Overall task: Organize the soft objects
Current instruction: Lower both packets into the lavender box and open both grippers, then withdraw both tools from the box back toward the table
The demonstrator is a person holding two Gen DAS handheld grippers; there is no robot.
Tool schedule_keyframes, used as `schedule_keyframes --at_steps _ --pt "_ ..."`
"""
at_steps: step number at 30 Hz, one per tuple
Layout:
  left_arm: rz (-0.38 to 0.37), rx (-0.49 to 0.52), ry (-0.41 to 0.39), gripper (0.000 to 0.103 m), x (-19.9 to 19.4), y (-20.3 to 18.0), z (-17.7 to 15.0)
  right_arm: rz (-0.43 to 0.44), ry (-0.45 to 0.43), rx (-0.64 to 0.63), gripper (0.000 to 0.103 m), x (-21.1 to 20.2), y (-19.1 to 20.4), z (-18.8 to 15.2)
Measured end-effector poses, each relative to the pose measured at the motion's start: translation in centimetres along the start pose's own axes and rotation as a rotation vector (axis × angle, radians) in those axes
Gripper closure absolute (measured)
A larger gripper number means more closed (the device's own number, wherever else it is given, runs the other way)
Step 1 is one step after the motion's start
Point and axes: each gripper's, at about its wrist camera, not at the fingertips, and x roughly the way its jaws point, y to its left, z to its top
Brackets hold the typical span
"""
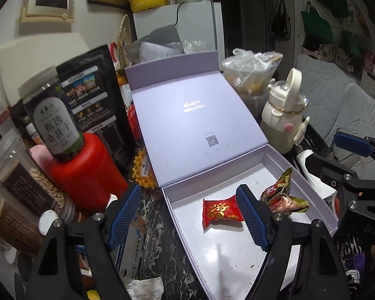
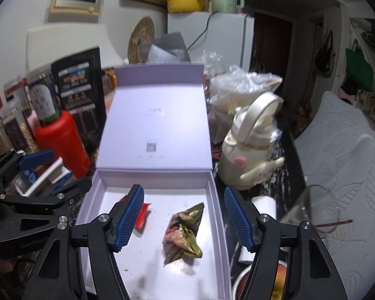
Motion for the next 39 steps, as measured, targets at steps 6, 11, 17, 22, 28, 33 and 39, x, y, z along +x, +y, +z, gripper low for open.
schedule_keyframes --at_steps 6,11,17,22,28,33,39 --pt "-0.005 0.002 -0.071 0.024 -4.2 0.0 0.7 -0.011 -0.061 -0.004 0.035 -4.1 0.4 0.8" --pt "-0.001 0.007 -0.124 0.024 -7.4 0.0 1.1 -0.018 -0.097 0.001 0.033 -7.2 0.6 1.2" --pt "-0.023 0.006 -0.161 0.024 -10.4 -0.1 1.1 -0.023 -0.148 -0.018 0.030 -11.0 1.3 1.0" --pt "-0.041 0.006 -0.193 0.017 -12.8 -0.3 0.7 -0.044 -0.170 -0.002 0.024 -13.7 1.3 0.6" --pt "-0.033 0.027 -0.259 0.001 -15.9 -0.7 0.0 -0.063 -0.215 0.013 0.017 -16.6 1.1 -0.2" --pt "-0.044 0.051 -0.278 0.001 -17.5 -1.1 -0.6 -0.078 -0.237 0.024 0.012 -18.7 0.9 -1.4" --pt "-0.089 0.067 -0.311 0.001 -19.6 -1.4 -1.6 -0.098 -0.257 0.034 0.009 -21.2 0.6 -3.1"
